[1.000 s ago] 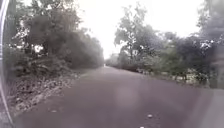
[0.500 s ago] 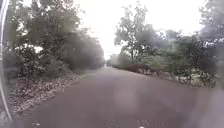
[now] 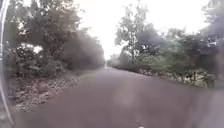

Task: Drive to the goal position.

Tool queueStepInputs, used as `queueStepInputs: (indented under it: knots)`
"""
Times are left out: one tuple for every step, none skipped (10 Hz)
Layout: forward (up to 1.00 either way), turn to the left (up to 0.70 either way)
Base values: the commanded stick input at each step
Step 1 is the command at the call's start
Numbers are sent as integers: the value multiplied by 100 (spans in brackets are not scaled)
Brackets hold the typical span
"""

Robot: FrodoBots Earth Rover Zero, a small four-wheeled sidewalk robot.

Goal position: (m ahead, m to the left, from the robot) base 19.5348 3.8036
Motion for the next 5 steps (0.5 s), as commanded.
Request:
queueStepInputs:
  knots:
    - [70,1]
    - [70,1]
    - [70,1]
    - [70,1]
    - [70,1]
